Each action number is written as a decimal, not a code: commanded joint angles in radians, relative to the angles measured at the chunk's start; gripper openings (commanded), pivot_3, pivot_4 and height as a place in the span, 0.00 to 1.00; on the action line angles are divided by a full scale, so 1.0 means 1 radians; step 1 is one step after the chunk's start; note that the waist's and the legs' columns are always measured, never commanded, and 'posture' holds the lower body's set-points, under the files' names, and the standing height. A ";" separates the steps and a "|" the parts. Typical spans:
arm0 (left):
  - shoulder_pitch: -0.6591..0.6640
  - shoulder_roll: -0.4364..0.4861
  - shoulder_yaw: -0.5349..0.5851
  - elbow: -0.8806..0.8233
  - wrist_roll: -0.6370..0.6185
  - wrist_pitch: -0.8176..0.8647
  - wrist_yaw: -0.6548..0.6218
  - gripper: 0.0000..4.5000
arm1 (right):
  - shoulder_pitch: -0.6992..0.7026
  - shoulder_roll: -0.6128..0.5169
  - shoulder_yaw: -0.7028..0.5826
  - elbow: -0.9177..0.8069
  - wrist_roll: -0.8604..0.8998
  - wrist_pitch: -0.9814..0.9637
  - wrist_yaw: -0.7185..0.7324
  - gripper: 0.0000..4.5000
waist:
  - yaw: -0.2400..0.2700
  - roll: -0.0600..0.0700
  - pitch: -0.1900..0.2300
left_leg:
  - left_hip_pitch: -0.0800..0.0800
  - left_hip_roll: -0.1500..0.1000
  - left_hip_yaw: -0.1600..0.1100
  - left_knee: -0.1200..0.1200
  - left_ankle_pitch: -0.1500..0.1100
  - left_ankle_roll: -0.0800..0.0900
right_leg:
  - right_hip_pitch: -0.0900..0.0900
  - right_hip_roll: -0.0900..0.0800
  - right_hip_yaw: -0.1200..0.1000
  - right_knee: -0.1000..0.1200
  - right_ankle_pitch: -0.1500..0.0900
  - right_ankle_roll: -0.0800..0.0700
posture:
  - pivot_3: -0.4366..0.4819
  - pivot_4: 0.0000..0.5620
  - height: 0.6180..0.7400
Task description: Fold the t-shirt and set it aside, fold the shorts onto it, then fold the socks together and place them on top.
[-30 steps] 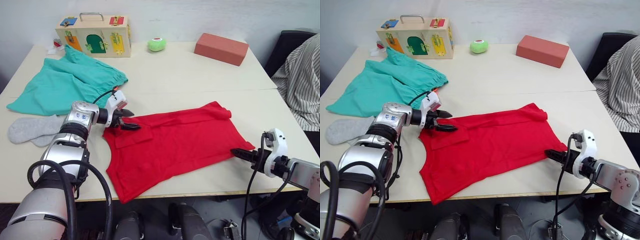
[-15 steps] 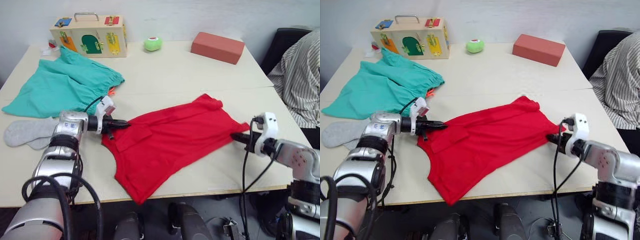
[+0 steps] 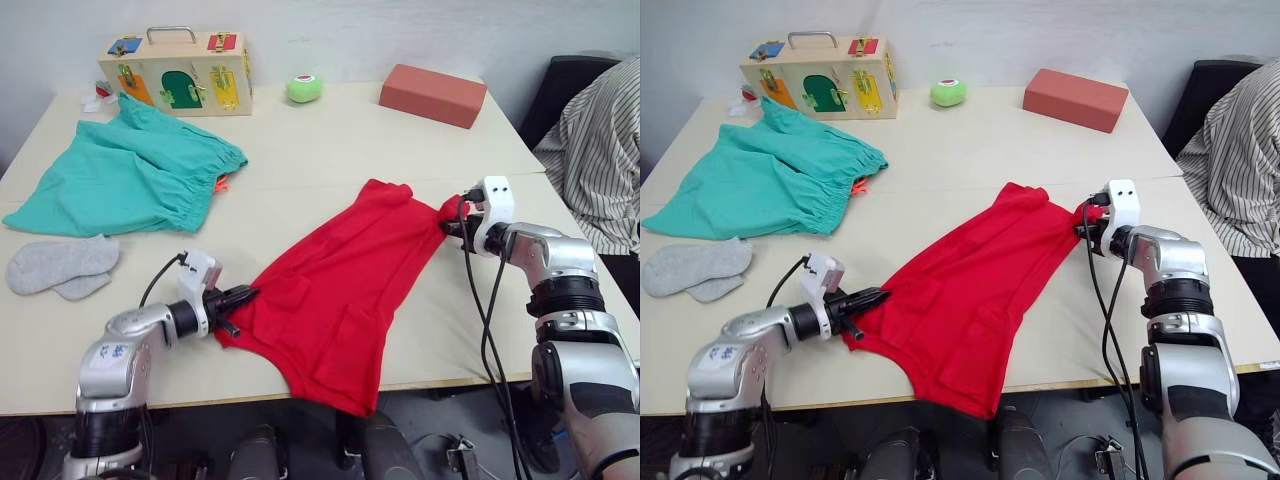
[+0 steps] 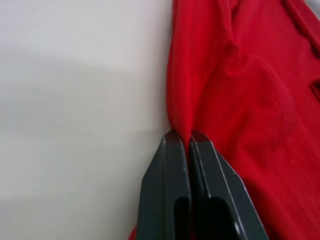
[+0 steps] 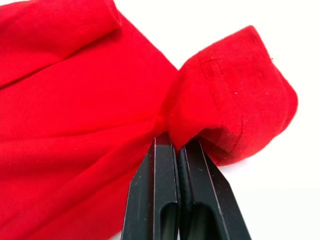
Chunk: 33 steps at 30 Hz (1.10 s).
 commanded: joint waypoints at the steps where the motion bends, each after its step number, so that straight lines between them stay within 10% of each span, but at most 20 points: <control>1: 0.027 -0.006 0.021 -0.102 -0.075 0.052 0.035 0.11 | 0.005 -0.011 0.010 -0.014 0.009 0.014 0.087 0.09 | 0.001 0.000 0.000 | 0.000 0.000 0.000 0.000 0.000 0.000 | 0.000 0.000 0.000 0.000 0.000 0.000 | 0.48 0.27 1.00; 13: -0.298 0.396 -0.086 0.223 -0.288 0.175 -0.372 0.91 | 0.516 -0.293 -0.155 -0.905 0.385 0.658 0.336 0.97 | 0.037 0.003 0.001 | -0.003 -0.001 -0.005 -0.001 -0.001 -0.001 | 0.000 -0.001 -0.005 -0.003 0.000 -0.001 | 0.48 0.27 1.00; 21: -0.798 0.195 -0.345 0.919 0.005 -0.222 -0.380 0.99 | 0.713 -0.093 -0.369 -1.296 0.596 0.984 0.156 1.00 | 0.053 0.002 0.000 | -0.003 -0.001 -0.007 -0.001 -0.001 -0.001 | 0.001 0.000 -0.008 -0.003 0.000 -0.001 | 0.48 0.27 1.00; 33: -1.154 -0.116 -0.339 1.609 0.212 -0.629 -0.280 0.99 | 0.805 0.116 -0.317 -1.407 0.725 1.030 -0.132 1.00 | 0.049 0.001 0.001 | -0.008 -0.002 -0.008 0.001 -0.002 0.002 | 0.000 0.000 -0.014 -0.007 0.000 -0.001 | 0.48 0.27 1.00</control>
